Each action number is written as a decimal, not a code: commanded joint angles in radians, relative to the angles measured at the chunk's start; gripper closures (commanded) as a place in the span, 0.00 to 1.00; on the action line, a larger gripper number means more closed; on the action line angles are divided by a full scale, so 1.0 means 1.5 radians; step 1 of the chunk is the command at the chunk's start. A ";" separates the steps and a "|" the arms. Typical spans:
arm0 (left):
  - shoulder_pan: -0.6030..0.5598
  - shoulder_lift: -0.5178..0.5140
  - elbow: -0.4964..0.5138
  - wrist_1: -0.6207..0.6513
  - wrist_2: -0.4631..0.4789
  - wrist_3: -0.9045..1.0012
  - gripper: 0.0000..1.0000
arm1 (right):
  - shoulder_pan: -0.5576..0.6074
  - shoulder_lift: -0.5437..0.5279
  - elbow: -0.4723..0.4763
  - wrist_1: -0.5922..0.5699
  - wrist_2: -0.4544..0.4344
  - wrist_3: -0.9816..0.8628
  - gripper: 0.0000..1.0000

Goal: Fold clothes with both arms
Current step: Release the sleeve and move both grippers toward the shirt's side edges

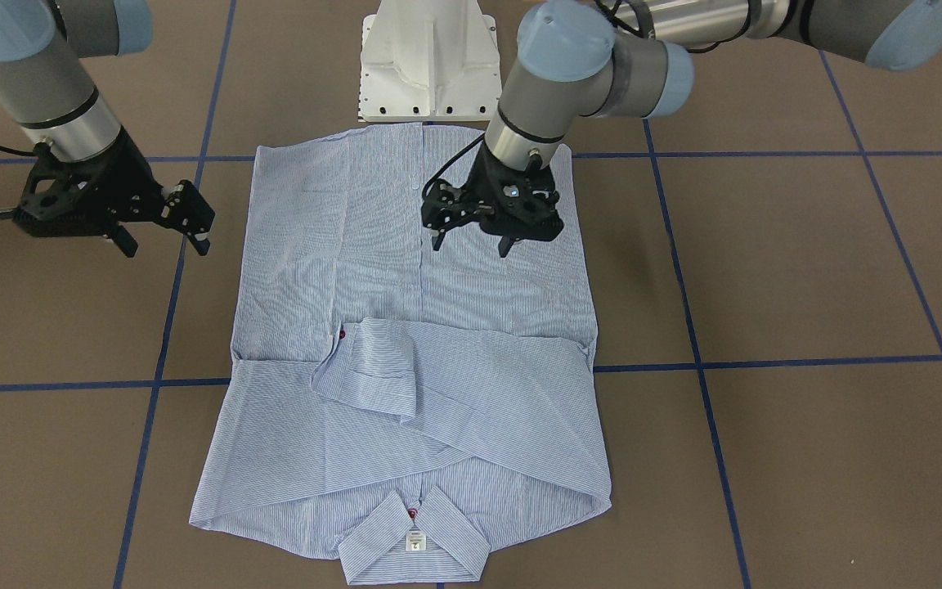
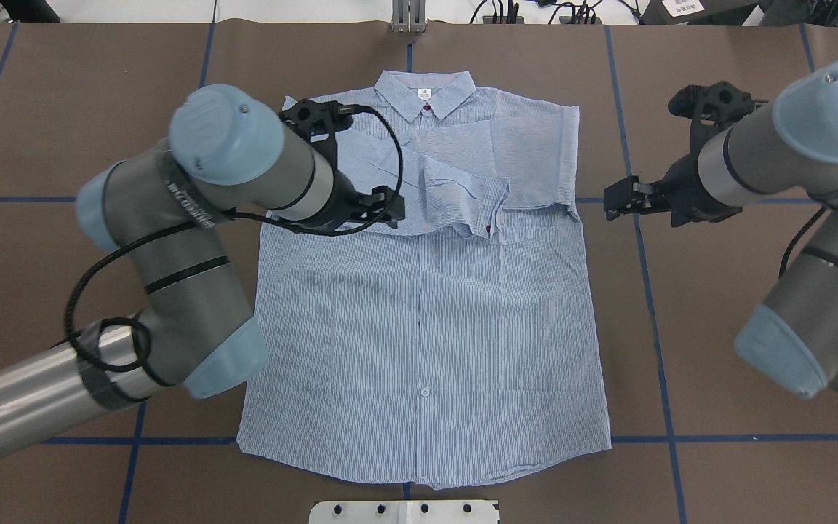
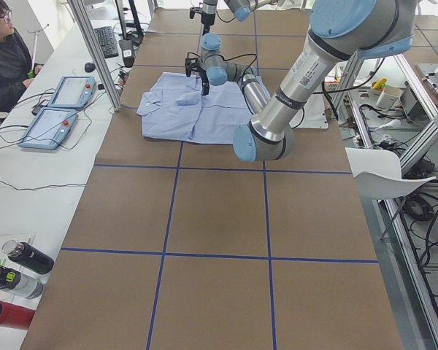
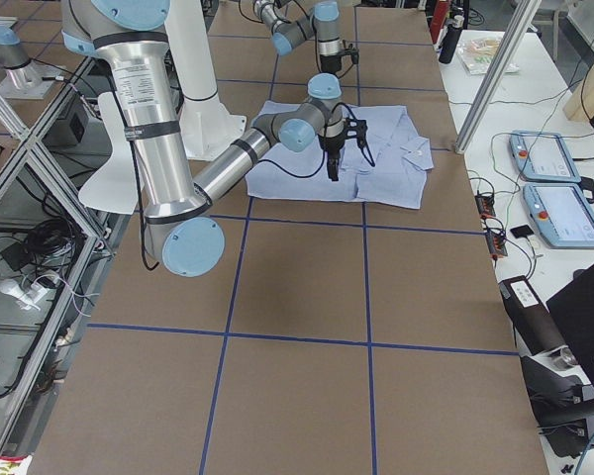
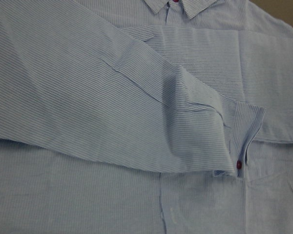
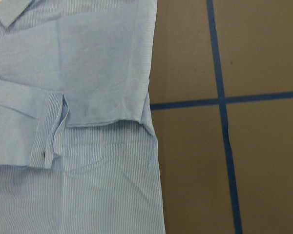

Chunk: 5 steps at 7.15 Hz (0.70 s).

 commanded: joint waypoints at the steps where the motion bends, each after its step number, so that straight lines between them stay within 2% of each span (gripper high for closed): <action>1: 0.006 0.122 -0.117 0.017 -0.003 0.043 0.00 | -0.180 -0.100 0.106 0.060 -0.147 0.185 0.00; 2: 0.006 0.194 -0.157 -0.015 -0.002 0.041 0.00 | -0.273 -0.177 0.110 0.139 -0.243 0.233 0.00; 3: 0.019 0.273 -0.179 -0.108 0.006 0.005 0.00 | -0.324 -0.218 0.117 0.154 -0.287 0.256 0.00; 4: 0.094 0.341 -0.177 -0.181 0.069 -0.058 0.00 | -0.345 -0.219 0.119 0.154 -0.308 0.274 0.00; 5: 0.160 0.377 -0.177 -0.223 0.138 -0.101 0.00 | -0.347 -0.219 0.120 0.154 -0.309 0.274 0.00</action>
